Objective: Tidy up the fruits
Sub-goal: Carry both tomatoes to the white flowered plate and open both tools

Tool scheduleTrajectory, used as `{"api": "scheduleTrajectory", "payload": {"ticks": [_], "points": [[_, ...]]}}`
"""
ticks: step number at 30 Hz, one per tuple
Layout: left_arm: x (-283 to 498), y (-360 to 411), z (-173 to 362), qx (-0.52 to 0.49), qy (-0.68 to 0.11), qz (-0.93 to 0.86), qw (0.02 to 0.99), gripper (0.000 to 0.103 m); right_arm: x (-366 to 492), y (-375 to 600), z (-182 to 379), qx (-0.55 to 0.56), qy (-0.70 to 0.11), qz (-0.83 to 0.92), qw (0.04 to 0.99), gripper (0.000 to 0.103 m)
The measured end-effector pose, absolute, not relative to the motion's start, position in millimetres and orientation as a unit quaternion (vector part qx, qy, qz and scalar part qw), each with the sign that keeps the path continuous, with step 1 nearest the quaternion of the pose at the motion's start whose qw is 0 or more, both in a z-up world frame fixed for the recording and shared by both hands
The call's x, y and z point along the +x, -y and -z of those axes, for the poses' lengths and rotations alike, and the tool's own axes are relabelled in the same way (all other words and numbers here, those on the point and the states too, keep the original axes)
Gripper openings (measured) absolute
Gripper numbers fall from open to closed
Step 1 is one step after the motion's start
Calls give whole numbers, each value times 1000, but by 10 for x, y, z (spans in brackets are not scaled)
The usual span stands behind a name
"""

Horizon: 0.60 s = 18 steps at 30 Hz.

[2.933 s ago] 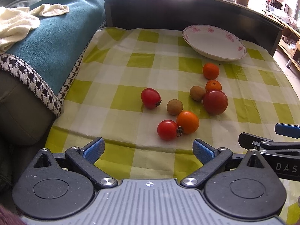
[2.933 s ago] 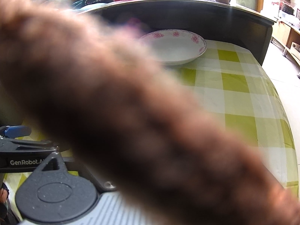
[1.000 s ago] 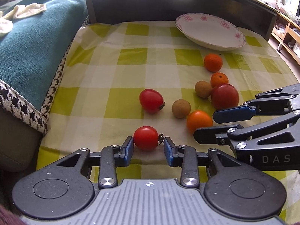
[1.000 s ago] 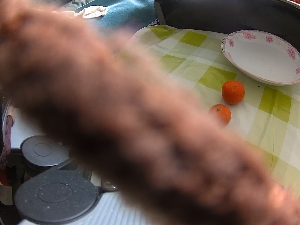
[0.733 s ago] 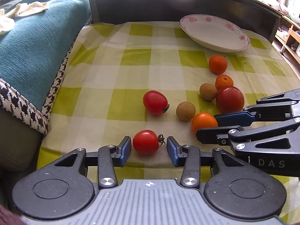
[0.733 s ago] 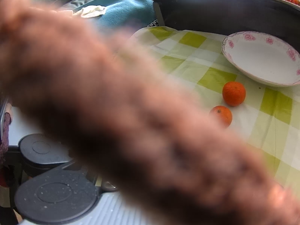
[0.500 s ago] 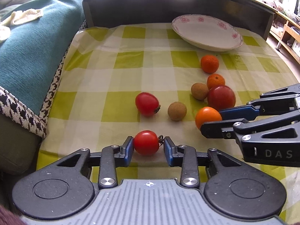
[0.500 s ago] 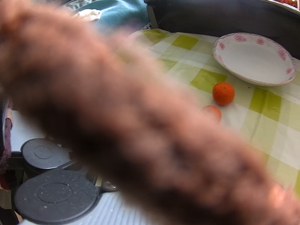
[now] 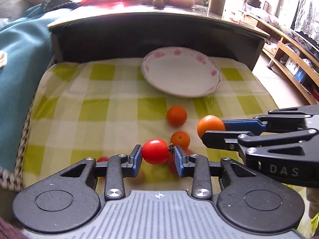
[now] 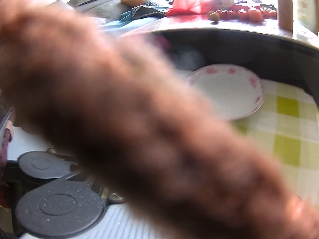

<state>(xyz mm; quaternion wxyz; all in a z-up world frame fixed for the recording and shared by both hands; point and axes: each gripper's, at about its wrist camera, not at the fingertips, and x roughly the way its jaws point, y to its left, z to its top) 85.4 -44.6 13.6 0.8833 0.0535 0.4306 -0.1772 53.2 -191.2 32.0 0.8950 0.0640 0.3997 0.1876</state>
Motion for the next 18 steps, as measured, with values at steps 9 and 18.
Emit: {"api": "scheduleTrajectory", "payload": {"ticks": [9, 18], "points": [[1453, 792, -103, 58, -430, 199, 879, 42, 1023, 2238, -258, 59, -398, -148, 903, 31], [1839, 1088, 10, 77, -423, 206, 879, 42, 1394, 2476, -64, 63, -406, -116, 904, 31]]}}
